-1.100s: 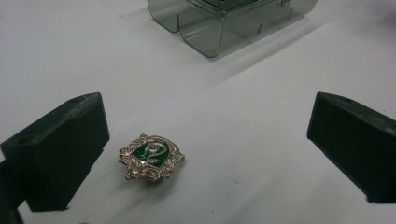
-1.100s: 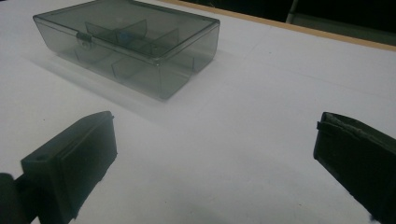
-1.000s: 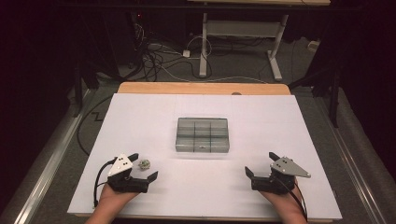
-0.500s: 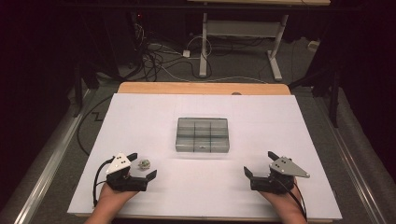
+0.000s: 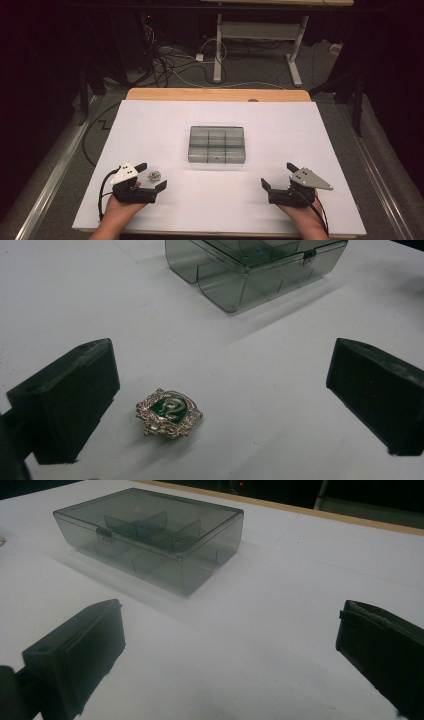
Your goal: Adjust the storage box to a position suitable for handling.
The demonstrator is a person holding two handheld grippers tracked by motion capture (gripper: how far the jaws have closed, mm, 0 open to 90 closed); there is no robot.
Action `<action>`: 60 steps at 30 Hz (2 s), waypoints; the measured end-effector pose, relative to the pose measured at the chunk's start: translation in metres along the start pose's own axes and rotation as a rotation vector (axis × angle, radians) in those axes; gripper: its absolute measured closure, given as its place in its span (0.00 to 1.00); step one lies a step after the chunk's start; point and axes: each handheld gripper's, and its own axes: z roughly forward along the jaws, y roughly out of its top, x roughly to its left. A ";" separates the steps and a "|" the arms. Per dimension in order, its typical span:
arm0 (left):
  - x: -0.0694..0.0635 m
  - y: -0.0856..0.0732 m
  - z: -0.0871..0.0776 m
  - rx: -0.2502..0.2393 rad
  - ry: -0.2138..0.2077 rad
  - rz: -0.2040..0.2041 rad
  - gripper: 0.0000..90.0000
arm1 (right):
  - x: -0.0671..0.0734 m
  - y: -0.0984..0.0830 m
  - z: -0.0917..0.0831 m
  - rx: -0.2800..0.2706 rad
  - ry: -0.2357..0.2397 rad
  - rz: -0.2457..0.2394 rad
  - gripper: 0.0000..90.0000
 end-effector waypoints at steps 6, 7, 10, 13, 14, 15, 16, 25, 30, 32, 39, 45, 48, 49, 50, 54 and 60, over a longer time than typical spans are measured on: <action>0.001 0.000 -0.001 0.008 0.003 -0.007 0.01 | 0.000 0.000 0.000 0.002 0.005 -0.006 0.00; 0.001 0.000 -0.001 0.009 0.004 -0.006 0.01 | 0.000 0.000 0.000 0.005 0.005 -0.007 0.00; 0.002 0.001 -0.002 0.012 0.006 -0.007 0.03 | 0.000 0.000 0.001 0.021 0.007 -0.005 0.00; 0.003 0.000 -0.002 0.017 0.010 -0.008 0.05 | 0.000 -0.001 0.002 0.024 0.009 -0.005 0.00; 0.003 0.000 -0.002 0.018 0.010 -0.007 0.05 | 0.000 -0.001 0.002 0.024 0.010 -0.007 0.00; 0.003 0.000 -0.002 0.022 0.010 -0.007 0.06 | 0.000 -0.001 0.002 0.024 0.010 -0.007 0.00; 0.003 0.000 -0.002 0.024 0.010 -0.006 0.06 | 0.000 -0.001 0.002 0.024 0.010 -0.007 0.00; 0.000 0.000 -0.003 0.036 -0.004 0.025 0.28 | 0.000 -0.002 0.001 0.032 0.015 -0.006 0.00; 0.002 0.000 -0.003 0.033 0.010 0.016 0.44 | 0.000 -0.002 0.001 0.029 0.020 0.001 0.00; 0.002 0.000 -0.003 0.034 0.011 0.013 0.48 | 0.000 -0.002 0.000 0.027 0.021 0.002 0.00; 0.002 0.001 0.000 0.042 0.046 -0.031 0.61 | 0.000 -0.002 0.000 0.026 0.017 0.006 0.00; 0.002 0.001 0.000 0.056 0.053 -0.042 0.73 | 0.000 -0.002 0.000 0.025 0.018 0.001 0.00; 0.002 0.001 0.001 0.063 0.057 -0.040 0.79 | 0.000 -0.002 0.000 0.026 0.019 0.000 0.00; 0.002 0.001 0.001 0.069 0.057 -0.041 0.81 | 0.000 -0.002 0.000 0.026 0.019 0.000 0.00; 0.002 0.001 0.001 0.071 0.055 -0.042 0.84 | 0.000 -0.002 0.000 0.027 0.020 0.000 0.00; 0.002 0.001 0.002 0.084 0.053 -0.038 0.90 | 0.001 -0.002 0.000 0.029 0.024 -0.002 0.00; 0.001 0.001 0.003 0.078 0.006 -0.040 0.97 | 0.002 -0.002 0.000 0.020 0.027 -0.004 0.00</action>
